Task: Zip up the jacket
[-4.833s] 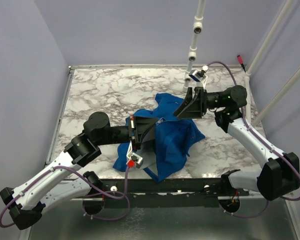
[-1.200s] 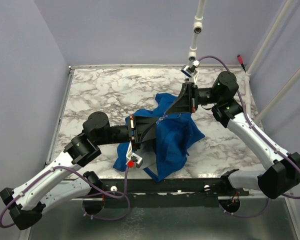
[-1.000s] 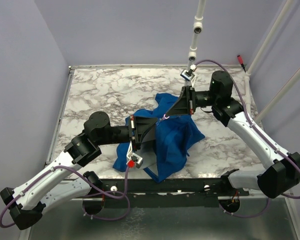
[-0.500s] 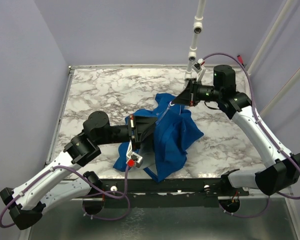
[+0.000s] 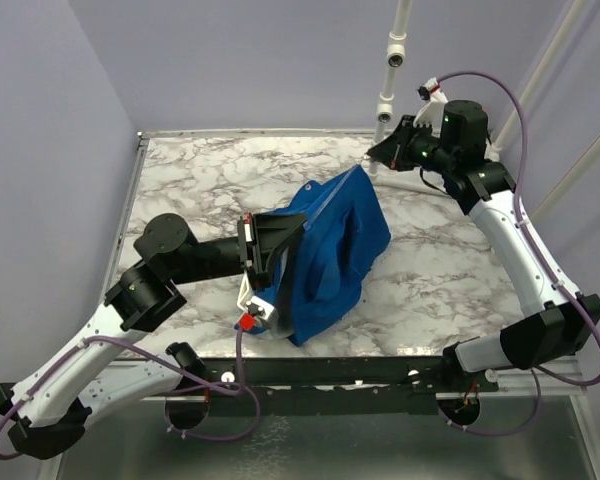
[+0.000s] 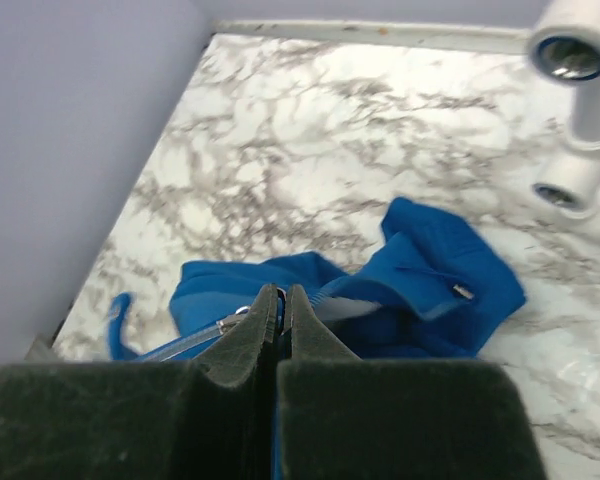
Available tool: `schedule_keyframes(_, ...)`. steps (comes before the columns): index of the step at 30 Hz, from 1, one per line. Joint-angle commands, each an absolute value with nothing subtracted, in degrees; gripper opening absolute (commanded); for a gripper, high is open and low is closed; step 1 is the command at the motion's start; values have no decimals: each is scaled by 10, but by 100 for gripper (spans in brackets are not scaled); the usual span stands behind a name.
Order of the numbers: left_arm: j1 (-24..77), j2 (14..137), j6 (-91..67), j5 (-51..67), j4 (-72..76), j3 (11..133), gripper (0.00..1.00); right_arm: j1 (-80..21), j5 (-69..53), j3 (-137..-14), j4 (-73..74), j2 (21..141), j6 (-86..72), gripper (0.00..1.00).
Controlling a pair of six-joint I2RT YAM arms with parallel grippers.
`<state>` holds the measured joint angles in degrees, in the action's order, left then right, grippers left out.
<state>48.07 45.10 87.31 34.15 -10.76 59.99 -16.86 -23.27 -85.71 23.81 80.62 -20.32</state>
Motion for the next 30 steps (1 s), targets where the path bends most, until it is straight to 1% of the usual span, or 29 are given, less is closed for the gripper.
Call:
schedule_keyframes(1, 484, 423, 857, 348, -71, 676, 0, -142, -82, -891, 201, 832, -173, 1)
schedule_keyframes(5, 484, 403, 847, 298, -90, 723, 0, -133, -52, -902, 198, 849, -172, 1)
schedule_keyframes(10, 479, 362, 859, 189, -135, 766, 0, -131, -14, -870, 170, 838, -178, 1)
schedule_keyframes(16, 458, 304, 942, 98, -235, 784, 0, -129, 16, -857, 169, 836, -177, 1)
schedule_keyframes(19, 458, 286, 992, 25, -271, 795, 0, -129, 31, -845, 165, 833, -178, 1)
schedule_keyframes(24, 491, 273, 1011, -112, -277, 811, 0, -129, 68, -829, 158, 810, -173, 1)
schedule_keyframes(30, 521, 260, 1035, -180, -306, 795, 0, -120, 119, -835, 175, 793, -147, 1)
